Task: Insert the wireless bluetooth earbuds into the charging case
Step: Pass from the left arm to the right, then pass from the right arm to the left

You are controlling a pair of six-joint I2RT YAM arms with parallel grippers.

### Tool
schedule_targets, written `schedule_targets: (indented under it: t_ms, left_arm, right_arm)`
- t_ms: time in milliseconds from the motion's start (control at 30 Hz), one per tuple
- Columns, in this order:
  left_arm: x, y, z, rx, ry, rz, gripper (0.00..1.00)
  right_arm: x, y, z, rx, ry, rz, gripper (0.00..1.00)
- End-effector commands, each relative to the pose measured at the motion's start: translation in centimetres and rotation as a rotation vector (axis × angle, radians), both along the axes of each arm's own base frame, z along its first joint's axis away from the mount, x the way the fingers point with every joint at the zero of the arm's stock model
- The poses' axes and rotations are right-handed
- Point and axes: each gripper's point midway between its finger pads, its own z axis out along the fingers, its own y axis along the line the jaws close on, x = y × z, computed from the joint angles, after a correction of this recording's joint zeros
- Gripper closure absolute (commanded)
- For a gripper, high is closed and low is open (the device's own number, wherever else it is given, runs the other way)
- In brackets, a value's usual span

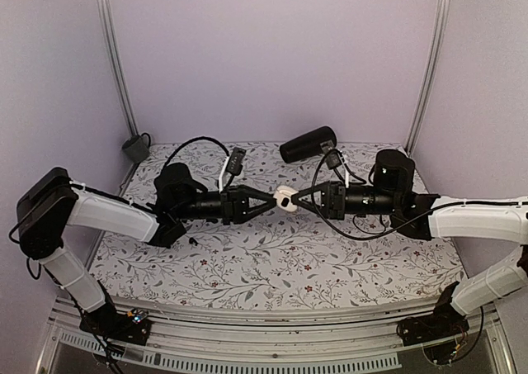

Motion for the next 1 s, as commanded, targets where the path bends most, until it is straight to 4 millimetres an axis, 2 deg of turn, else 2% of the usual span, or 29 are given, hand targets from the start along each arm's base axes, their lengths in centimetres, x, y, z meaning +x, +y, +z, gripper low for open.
schedule_targets:
  t_ms: [0, 267, 733, 967]
  left_arm:
    - [0.8, 0.7, 2.9, -0.16, 0.001, 0.056, 0.61]
    - [0.3, -0.4, 3.0, -0.166, 0.004, 0.045, 0.6]
    - [0.2, -0.7, 3.4, -0.18, 0.004, 0.026, 0.6]
    - [-0.2, -1.1, 3.8, -0.19, -0.004, -0.005, 0.68]
  right_arm:
    - [0.0, -0.3, 3.0, 0.104, -0.033, -0.043, 0.97]
    - [0.6, 0.0, 3.2, 0.118, -0.026, -0.058, 0.97]
    - [0.4, 0.9, 2.6, 0.123, 0.007, -0.021, 0.97]
    - [0.3, 1.1, 2.6, 0.129, 0.017, -0.012, 0.97]
